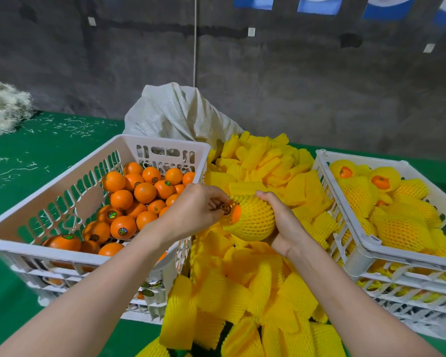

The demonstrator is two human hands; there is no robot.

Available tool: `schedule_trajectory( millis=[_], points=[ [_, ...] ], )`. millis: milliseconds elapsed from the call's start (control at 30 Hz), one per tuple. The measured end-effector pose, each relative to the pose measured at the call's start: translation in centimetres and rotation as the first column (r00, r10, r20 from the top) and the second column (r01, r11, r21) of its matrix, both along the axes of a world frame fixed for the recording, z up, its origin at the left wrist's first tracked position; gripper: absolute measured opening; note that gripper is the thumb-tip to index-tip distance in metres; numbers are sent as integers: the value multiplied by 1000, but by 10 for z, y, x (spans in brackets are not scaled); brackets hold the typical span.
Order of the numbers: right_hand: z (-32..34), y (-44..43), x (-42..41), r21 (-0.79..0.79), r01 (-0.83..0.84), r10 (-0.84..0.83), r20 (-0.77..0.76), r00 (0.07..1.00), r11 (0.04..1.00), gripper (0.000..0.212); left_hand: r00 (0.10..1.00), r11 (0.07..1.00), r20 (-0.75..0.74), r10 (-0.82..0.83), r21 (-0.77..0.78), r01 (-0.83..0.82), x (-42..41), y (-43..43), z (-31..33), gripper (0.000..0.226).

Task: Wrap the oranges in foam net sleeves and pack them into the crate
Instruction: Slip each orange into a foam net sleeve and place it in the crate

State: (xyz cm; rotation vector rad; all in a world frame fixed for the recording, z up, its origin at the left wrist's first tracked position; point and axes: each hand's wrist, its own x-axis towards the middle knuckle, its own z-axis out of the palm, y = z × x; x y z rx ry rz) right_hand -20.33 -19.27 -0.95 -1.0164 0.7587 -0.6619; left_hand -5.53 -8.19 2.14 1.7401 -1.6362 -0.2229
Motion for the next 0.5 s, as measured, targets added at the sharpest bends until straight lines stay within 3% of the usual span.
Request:
schedule_trajectory(
  millis=[100,267,500],
  points=[
    [3,4,1,-28,-62,62,-8,998,998,12,1000,999,-6,27,-39,-27,0,7,-3,17],
    [12,13,3,-69,-175,169,-89,982,982,13,992,999,124,-14,-34,19,-1,29,-8,11],
    [13,28,4,-5,-350,345,-141,928,937,16,964,999,-264,-27,-32,19,-5,76,-12,15]
  ],
)
